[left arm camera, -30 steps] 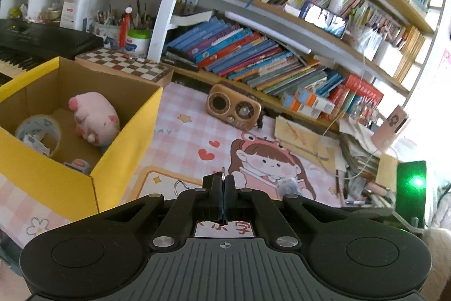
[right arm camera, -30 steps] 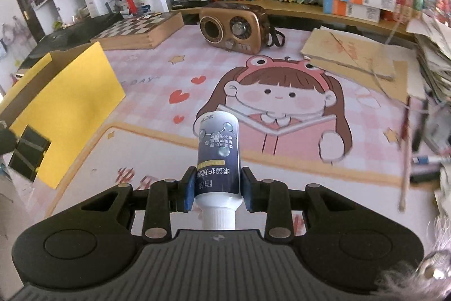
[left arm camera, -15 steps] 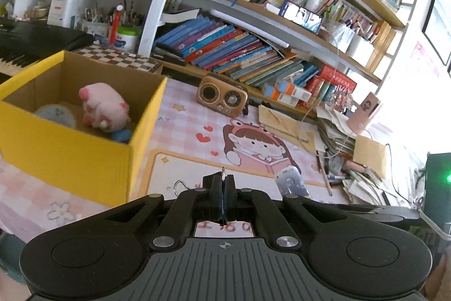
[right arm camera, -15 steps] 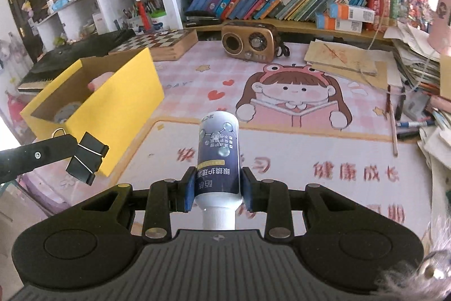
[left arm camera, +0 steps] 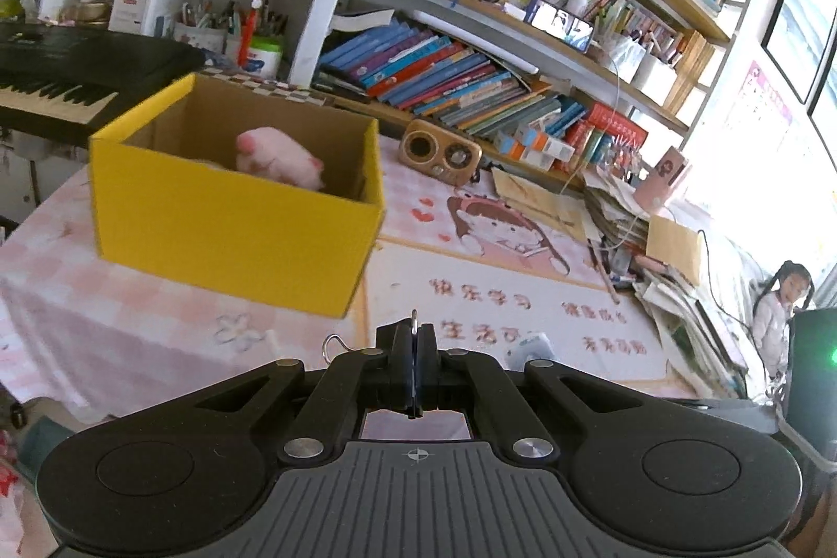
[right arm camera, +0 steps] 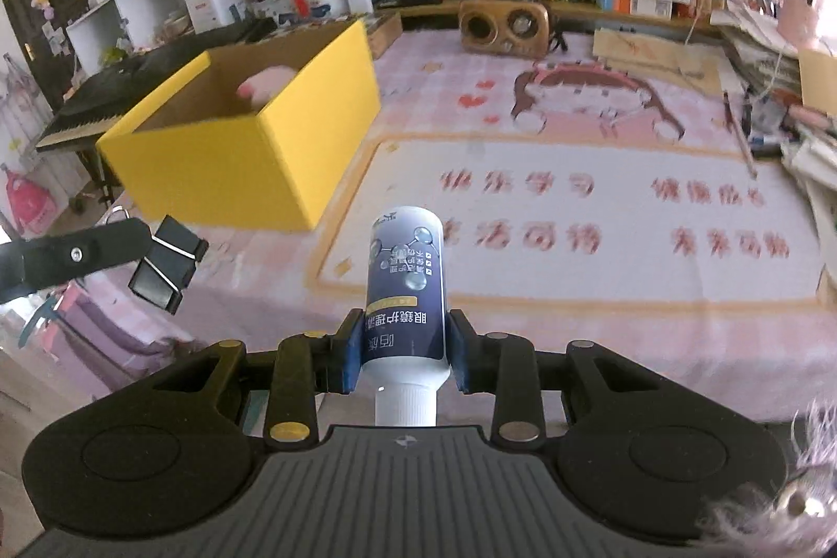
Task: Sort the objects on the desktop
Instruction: 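Carry the spray bottle and binder clip with both tools to the yellow box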
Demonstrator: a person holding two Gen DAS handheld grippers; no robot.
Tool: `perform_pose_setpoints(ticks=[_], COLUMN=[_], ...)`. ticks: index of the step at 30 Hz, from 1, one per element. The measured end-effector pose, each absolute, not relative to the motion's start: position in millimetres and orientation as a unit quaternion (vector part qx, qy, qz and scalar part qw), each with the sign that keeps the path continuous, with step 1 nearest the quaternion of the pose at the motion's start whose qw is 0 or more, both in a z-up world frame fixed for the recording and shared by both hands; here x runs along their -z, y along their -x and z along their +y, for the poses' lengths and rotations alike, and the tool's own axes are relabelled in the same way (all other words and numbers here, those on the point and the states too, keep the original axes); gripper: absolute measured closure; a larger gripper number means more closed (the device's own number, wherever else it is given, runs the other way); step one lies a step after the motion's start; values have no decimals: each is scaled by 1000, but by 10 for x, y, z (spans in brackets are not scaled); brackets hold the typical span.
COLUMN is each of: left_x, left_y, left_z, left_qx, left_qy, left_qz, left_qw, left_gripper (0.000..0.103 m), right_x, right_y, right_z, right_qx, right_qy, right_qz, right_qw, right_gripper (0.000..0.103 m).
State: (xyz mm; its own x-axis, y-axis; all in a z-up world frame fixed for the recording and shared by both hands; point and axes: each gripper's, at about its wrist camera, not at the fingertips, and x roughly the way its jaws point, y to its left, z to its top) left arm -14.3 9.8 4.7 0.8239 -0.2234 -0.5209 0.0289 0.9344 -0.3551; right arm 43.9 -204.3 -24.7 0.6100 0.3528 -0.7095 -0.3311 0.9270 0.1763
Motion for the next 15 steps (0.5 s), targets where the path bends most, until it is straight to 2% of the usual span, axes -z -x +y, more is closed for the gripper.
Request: perform_pose_setpoints(ticks=[15], left_x=[47], left_y=[627], left_z=[681], left_qx=[41], left_qy=[195], left_qz=[292], left_qw=[935], left_gripper=[103], right_x=[308], right_y=[46], right_z=[-1331], right_qx=[-225], right_qy=[12], right_qz=[420], right_qw=[879], right_gripper=[73])
